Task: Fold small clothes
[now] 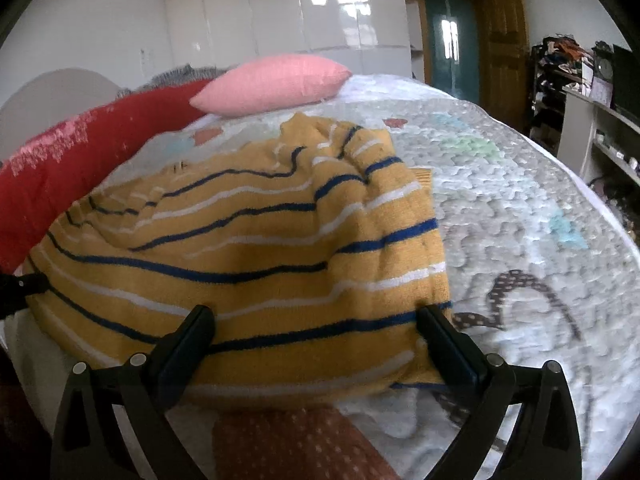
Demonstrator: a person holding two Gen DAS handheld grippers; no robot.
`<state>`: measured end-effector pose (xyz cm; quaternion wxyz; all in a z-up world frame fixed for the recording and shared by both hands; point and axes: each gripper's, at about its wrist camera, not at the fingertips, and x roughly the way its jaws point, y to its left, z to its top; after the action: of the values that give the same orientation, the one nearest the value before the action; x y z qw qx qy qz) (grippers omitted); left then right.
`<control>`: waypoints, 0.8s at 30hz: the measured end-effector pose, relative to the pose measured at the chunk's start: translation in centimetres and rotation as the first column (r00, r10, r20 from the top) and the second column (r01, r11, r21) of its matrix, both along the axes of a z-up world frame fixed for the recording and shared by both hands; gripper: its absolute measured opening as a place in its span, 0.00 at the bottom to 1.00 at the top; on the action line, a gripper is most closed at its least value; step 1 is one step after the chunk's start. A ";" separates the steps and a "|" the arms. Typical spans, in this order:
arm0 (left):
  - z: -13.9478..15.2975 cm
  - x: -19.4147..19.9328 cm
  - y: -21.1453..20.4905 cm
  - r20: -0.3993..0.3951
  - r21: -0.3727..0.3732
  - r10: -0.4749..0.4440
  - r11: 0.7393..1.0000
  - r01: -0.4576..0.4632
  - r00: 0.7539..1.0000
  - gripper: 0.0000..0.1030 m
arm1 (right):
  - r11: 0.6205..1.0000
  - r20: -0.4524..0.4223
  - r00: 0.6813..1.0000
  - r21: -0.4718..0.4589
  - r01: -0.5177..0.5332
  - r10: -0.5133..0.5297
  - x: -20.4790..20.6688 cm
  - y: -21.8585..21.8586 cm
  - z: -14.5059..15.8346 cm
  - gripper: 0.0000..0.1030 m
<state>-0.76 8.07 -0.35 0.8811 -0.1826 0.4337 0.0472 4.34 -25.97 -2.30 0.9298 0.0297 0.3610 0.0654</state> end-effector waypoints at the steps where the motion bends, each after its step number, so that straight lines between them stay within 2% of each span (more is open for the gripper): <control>1: 0.3 -0.1 0.8 0.003 -0.043 -0.010 0.999 0.010 1.000 0.38 | 1.000 0.016 1.000 0.014 0.015 -0.015 -0.8 -0.4 1.1 0.98; 3: 1.4 0.0 2.5 0.022 -0.093 -0.026 0.995 0.028 0.999 0.38 | 0.999 0.069 0.998 0.029 0.012 -0.014 -2.4 -0.5 3.1 0.98; 5: 2.9 0.2 3.9 0.055 -0.078 -0.040 0.996 0.045 0.998 0.38 | 0.999 0.114 0.993 -0.039 -0.028 0.032 -3.9 0.5 5.2 0.98; 6: 3.7 0.4 4.6 0.075 -0.082 -0.048 0.995 0.054 0.996 0.42 | 0.995 0.126 0.990 -0.083 -0.051 0.062 -4.5 1.3 5.9 0.98; 7: 4.3 0.8 5.3 0.087 -0.101 -0.058 0.993 0.067 0.994 0.56 | 0.987 0.130 0.986 -0.132 -0.091 0.109 -5.0 2.8 6.5 0.98; 9: 5.0 1.7 6.4 0.108 -0.160 -0.085 0.982 0.101 0.990 0.78 | 0.971 0.108 0.976 -0.166 -0.172 0.192 -5.5 5.3 6.7 0.98; 10: 4.9 2.3 6.7 0.119 -0.186 -0.103 0.975 0.124 0.988 0.81 | 0.959 0.094 0.965 -0.171 -0.227 0.245 -5.7 7.0 6.6 0.98; 12: 4.3 4.0 7.1 0.103 -0.214 -0.136 0.964 0.156 0.985 0.81 | 0.921 0.075 0.931 -0.192 -0.338 0.357 -6.2 11.2 6.2 0.98; 15: 2.7 7.3 6.7 0.028 -0.212 -0.221 0.952 0.222 0.975 0.81 | 0.860 0.063 0.875 -0.229 -0.456 0.480 -6.7 16.4 5.3 0.98; 17: 1.6 9.1 6.3 -0.010 -0.213 -0.265 0.943 0.257 0.964 0.81 | 0.800 0.060 0.826 -0.296 -0.522 0.561 -6.8 20.1 4.4 0.98; 19: 0.8 11.2 6.0 -0.032 -0.225 -0.307 0.930 0.292 0.951 0.81 | 0.750 0.048 0.797 -0.376 -0.544 0.602 -6.5 23.3 3.0 0.97; 21: 0.0 13.3 5.5 -0.050 -0.239 -0.343 0.916 0.322 0.938 0.81 | 0.725 0.036 0.780 -0.398 -0.562 0.625 -5.8 25.4 2.1 0.96; 24: -1.3 16.2 5.0 -0.081 -0.260 -0.386 0.898 0.354 0.919 0.81 | 0.719 0.019 0.780 -0.403 -0.566 0.625 -4.5 27.3 1.2 0.96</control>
<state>15.39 13.08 -1.62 0.8150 -0.1986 0.5196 -0.1624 -0.12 1.32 -1.10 0.8715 -0.2716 0.2840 0.2933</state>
